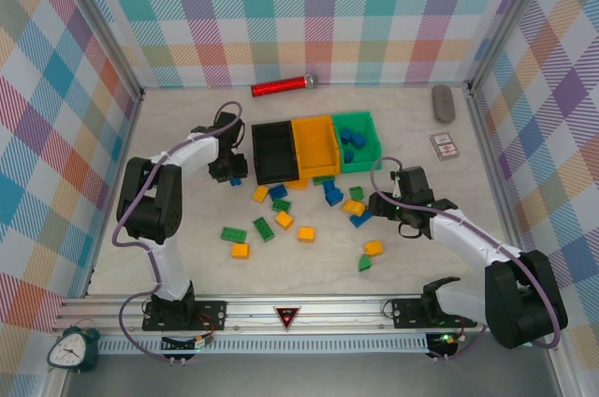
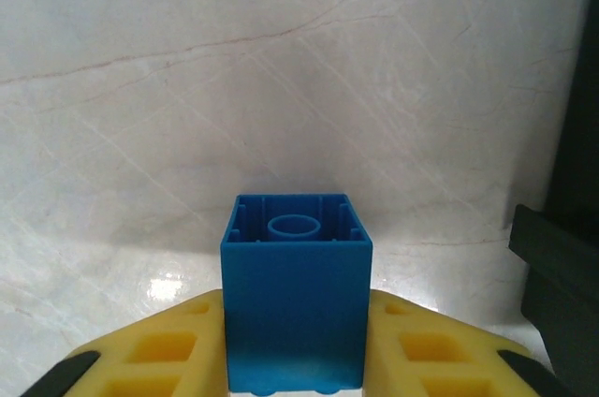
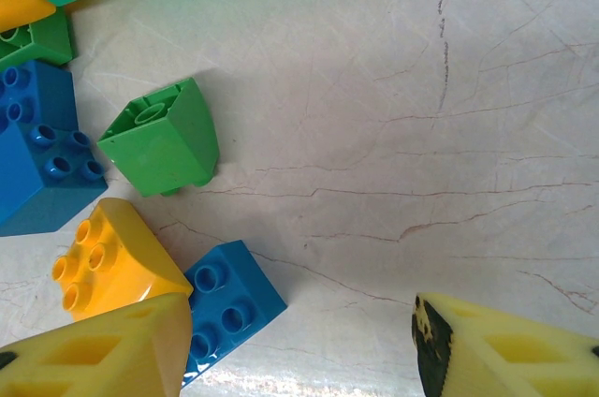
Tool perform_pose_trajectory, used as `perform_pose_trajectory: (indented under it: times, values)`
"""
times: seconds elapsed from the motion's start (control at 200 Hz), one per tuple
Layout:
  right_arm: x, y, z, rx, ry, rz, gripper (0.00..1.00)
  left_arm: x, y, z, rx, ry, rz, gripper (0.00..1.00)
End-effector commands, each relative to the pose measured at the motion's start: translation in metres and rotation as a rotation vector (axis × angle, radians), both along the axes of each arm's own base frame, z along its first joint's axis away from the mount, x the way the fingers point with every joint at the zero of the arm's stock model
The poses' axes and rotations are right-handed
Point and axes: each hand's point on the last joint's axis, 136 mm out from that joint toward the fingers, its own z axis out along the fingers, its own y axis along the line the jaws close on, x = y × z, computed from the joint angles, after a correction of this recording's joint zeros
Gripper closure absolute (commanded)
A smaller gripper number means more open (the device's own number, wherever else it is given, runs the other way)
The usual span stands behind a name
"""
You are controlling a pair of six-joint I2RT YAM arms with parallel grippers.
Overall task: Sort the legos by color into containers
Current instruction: Pick up the lego from the middle-left of the table, then place the lego in the container.
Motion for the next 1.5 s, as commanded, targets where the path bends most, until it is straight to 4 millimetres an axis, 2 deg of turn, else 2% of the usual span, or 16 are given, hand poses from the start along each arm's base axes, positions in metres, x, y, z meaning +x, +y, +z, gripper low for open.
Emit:
perform_pose_trajectory:
  times: [0.0,0.21,0.455,0.595,0.815,0.965,1.085,1.44,1.495]
  values:
    - [0.001,-0.001,0.002,0.008,-0.014,-0.015,0.36,-0.008,0.003,0.012,-0.022,-0.013,0.003,0.7]
    - [0.001,-0.001,0.002,0.008,-0.015,-0.013,0.36,-0.011,-0.002,0.046,-0.073,-0.114,0.017,0.71]
    - [0.002,-0.001,0.002,0.009,-0.014,-0.014,0.36,-0.013,-0.024,0.112,-0.156,-0.279,-0.004,0.71]
    - [0.002,-0.001,0.002,0.006,-0.011,-0.017,0.36,-0.014,-0.058,0.151,-0.213,-0.372,-0.067,0.71]
    - [0.002,-0.001,0.002,0.007,-0.012,-0.015,0.36,-0.01,-0.127,0.19,-0.288,-0.473,-0.173,0.71]
    - [0.002,0.0,0.002,0.012,-0.012,-0.01,0.36,0.003,-0.177,0.197,-0.329,-0.496,-0.236,0.71]
    - [0.001,0.0,0.002,0.011,-0.011,-0.011,0.36,0.016,-0.214,0.189,-0.349,-0.477,-0.286,0.7]
    - [0.001,0.001,0.003,0.019,-0.016,-0.006,0.36,0.053,-0.289,0.165,-0.409,-0.433,-0.351,0.69]
    - [0.001,0.002,0.003,0.019,-0.014,-0.003,0.36,0.059,-0.3,0.155,-0.417,-0.409,-0.354,0.69]
